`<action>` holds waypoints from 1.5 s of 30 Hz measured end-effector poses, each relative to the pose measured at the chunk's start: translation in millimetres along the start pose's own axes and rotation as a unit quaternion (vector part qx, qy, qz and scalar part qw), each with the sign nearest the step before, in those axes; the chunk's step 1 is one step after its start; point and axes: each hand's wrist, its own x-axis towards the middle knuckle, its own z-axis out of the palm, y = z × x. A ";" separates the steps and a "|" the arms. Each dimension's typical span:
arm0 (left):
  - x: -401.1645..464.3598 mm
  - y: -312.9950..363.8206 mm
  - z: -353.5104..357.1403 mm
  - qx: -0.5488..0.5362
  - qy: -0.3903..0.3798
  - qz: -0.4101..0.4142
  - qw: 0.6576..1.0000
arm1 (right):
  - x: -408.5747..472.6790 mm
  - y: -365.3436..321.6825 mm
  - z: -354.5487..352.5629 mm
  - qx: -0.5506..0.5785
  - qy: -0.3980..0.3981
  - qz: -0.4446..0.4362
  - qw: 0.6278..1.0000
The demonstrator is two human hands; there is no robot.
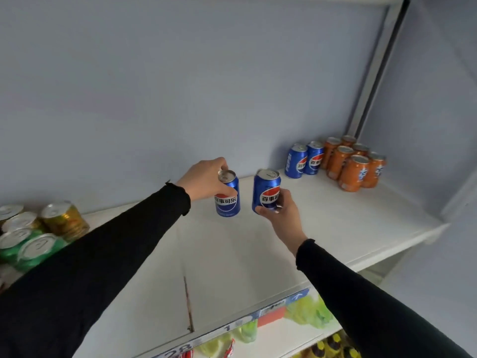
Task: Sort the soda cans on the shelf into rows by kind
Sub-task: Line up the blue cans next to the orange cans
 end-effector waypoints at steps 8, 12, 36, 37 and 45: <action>110.8 121.4 97.6 -0.003 -0.001 0.017 1.000 | 87.2 60.4 -143.3 -0.003 0.053 0.012 0.999; 154.6 157.8 130.8 0.020 0.008 -0.001 1.000 | 128.5 79.7 -177.1 0.005 0.042 0.012 0.999; 188.0 175.0 163.1 0.053 0.061 -0.048 0.996 | 168.9 94.9 -165.9 0.002 0.015 -0.038 0.999; 183.6 175.9 163.0 0.038 0.068 -0.048 0.996 | 162.2 93.5 -167.9 0.000 0.012 -0.044 0.999; 91.0 145.8 139.5 0.171 0.148 -0.029 0.974 | 99.9 74.5 -158.3 -0.135 -0.014 -0.192 0.972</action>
